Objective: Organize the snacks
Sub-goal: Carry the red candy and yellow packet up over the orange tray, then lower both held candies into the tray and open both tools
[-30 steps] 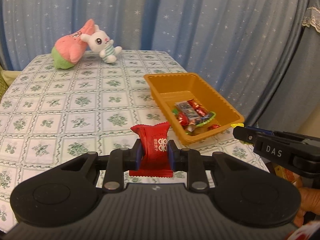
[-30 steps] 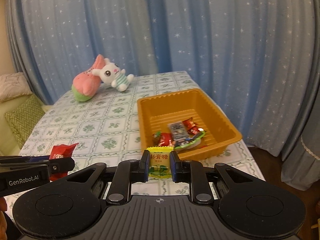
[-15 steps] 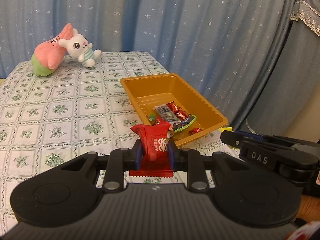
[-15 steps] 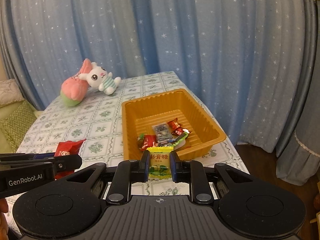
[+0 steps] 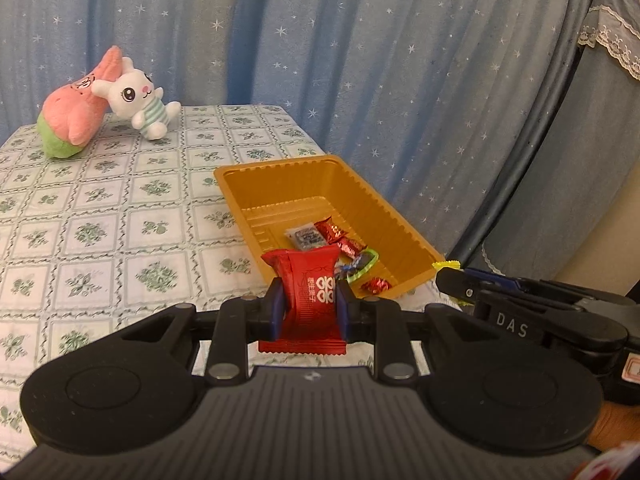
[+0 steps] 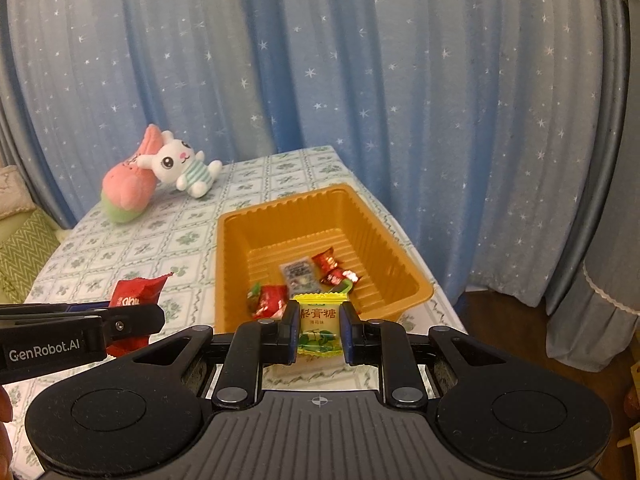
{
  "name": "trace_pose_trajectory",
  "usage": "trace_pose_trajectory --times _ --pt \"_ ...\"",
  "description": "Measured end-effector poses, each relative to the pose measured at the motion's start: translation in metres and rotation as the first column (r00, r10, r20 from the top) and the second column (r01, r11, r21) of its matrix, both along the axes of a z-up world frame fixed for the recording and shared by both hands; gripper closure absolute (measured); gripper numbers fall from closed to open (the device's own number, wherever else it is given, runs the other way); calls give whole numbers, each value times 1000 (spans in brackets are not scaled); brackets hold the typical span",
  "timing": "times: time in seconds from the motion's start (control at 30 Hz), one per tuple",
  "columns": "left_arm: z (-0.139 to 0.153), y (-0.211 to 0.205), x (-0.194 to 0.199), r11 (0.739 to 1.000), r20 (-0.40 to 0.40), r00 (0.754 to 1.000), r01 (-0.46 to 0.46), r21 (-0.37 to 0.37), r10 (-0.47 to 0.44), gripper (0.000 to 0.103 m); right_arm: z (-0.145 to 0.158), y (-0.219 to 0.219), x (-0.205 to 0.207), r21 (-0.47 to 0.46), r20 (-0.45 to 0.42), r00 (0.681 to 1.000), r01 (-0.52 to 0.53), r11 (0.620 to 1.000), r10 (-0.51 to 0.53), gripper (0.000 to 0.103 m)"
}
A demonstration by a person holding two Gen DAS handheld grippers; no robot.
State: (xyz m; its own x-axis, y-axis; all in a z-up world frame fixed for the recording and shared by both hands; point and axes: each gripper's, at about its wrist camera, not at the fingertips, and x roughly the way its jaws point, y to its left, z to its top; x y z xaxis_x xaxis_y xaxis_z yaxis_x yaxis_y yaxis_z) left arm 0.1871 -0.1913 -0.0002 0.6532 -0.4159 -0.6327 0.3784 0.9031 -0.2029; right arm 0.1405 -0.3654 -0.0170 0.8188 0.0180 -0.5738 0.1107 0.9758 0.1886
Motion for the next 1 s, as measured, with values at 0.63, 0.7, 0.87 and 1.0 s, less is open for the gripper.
trace_pose_trajectory --times 0.63,0.7,0.87,1.0 --pt "-20 -33 81 1000 -58 998 12 -23 -14 80 -11 -21 87 -7 -25 998 -52 999 52 82" --pt "-23 -34 89 1000 -62 998 12 -25 -14 80 -12 -25 96 8 -30 998 -55 998 55 82" --pt "-29 -35 112 999 -78 997 6 -31 -8 80 -14 -30 121 20 -38 997 -66 998 67 82" --pt "-33 -36 130 999 -96 995 3 -40 -7 80 -17 -33 140 19 -49 996 -77 997 78 82"
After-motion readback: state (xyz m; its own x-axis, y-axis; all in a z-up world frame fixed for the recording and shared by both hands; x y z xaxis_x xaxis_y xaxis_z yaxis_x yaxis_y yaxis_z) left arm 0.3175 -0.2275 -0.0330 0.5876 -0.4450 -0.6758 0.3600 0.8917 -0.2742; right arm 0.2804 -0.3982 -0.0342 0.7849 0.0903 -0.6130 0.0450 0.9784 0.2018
